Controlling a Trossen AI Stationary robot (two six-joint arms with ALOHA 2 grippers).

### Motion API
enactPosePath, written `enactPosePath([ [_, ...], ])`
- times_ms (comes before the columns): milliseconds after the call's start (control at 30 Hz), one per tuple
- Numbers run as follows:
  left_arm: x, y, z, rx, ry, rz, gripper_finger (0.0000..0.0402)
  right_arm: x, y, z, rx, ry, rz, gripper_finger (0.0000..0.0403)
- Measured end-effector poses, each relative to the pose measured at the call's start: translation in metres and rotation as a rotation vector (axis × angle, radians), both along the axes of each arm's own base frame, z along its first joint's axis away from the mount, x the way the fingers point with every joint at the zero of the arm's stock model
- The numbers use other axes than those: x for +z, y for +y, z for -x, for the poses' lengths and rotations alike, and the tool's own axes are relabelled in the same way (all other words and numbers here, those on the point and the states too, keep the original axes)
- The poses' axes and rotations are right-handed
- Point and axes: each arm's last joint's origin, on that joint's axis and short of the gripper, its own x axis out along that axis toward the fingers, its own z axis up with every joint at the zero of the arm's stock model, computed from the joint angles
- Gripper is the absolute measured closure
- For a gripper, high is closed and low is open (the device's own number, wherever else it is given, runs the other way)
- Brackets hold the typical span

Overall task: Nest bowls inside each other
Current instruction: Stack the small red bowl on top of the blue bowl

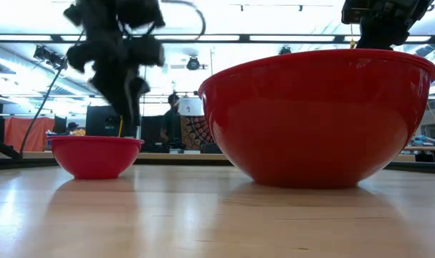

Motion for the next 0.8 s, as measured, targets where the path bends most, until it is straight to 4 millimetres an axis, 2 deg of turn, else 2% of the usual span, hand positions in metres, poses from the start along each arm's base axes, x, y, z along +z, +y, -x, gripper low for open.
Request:
enactPosePath([
  [200, -0.033, 0.01, 0.014, 0.075, 0.081, 0.017, 0.0219, 0.0, 0.0, 0.0, 0.005, -0.001, -0.004, 0.0238],
  [400, -0.044, 0.013, 0.022, 0.092, 0.112, 0.047, 0.0231, 0.0, 0.0, 0.0, 0.001, -0.002, 0.002, 0.0238],
  [500, -0.043, 0.012, 0.02, 0.076, 0.095, 0.041, 0.0277, 0.0, 0.0, 0.0, 0.001, -0.003, 0.002, 0.0238],
  [633, -0.042, 0.012, 0.02, 0.067, 0.094, 0.046, 0.0375, 0.0, 0.0, 0.0, 0.001, -0.003, 0.002, 0.0238],
  [800, -0.041, 0.012, 0.017, 0.083, 0.067, 0.049, 0.0387, 0.0, 0.0, 0.0, 0.001, -0.003, 0.002, 0.0238],
])
